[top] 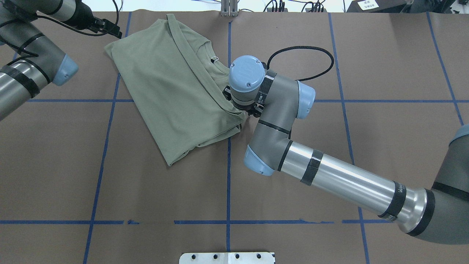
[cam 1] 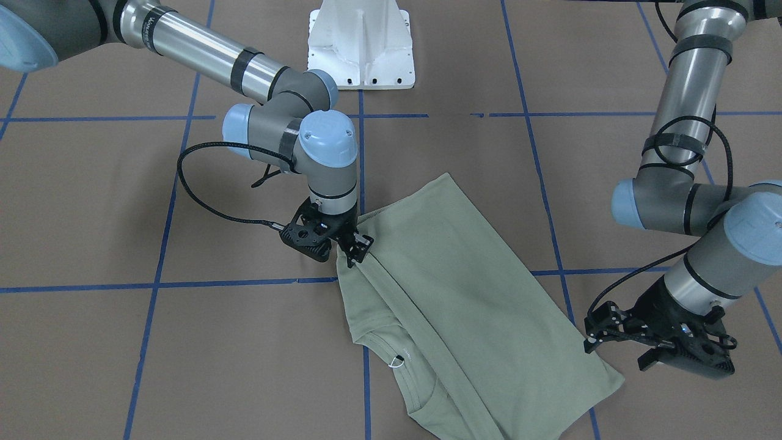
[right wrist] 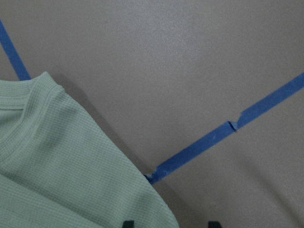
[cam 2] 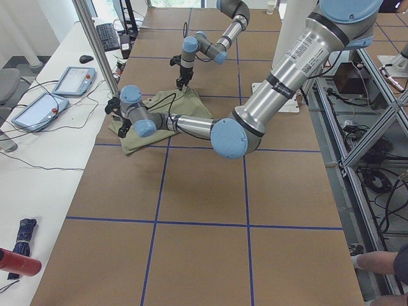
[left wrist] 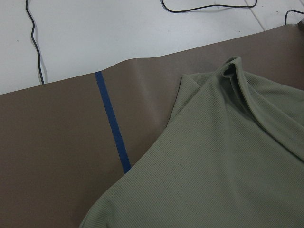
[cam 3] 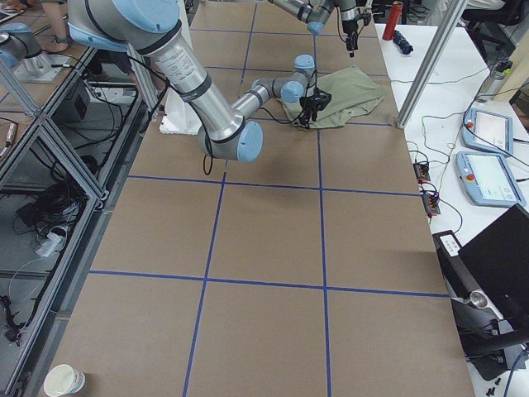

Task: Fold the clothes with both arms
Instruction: 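Grasp the shirt's collar corner with the right gripper and pull it toward the robot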

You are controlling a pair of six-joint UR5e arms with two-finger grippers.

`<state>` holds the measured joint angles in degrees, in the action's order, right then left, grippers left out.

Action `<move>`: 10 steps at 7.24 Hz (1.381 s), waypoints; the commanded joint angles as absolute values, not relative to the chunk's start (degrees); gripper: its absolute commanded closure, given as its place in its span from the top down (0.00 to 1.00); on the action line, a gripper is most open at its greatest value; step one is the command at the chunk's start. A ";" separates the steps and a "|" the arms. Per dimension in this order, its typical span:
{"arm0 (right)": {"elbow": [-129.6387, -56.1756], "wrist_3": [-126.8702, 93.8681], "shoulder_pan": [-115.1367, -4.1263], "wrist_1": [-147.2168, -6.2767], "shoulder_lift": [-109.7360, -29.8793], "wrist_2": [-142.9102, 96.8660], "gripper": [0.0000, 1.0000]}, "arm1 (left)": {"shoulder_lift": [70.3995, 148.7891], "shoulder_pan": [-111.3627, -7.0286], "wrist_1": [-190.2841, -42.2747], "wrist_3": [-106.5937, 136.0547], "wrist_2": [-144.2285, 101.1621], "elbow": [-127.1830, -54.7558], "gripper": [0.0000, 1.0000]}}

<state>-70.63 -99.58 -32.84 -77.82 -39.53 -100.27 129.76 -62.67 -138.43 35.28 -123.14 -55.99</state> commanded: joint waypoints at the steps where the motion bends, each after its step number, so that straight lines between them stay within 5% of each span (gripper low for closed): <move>1: -70.49 -99.49 -32.43 -77.70 -39.73 -99.32 0.45 | 129.73 -62.67 -138.43 35.25 -123.13 -55.99 1.00; 3: -70.49 -99.49 -32.26 -77.43 -39.73 -98.88 0.29 | 129.73 -62.67 -138.43 35.24 -123.13 -55.99 1.00; 4: -70.49 -99.58 -32.17 -75.78 -40.07 -98.88 0.00 | 129.38 -62.67 -138.51 35.24 -123.22 -56.16 1.00; 7: -72.75 -99.49 -32.43 -75.85 -39.99 -99.49 0.00 | 128.67 -62.58 -140.10 35.24 -123.13 -56.16 1.00; 10: -100.00 -99.67 -29.99 -85.64 -56.10 -99.58 0.00 | 128.67 -62.58 -140.10 35.24 -123.13 -56.16 1.00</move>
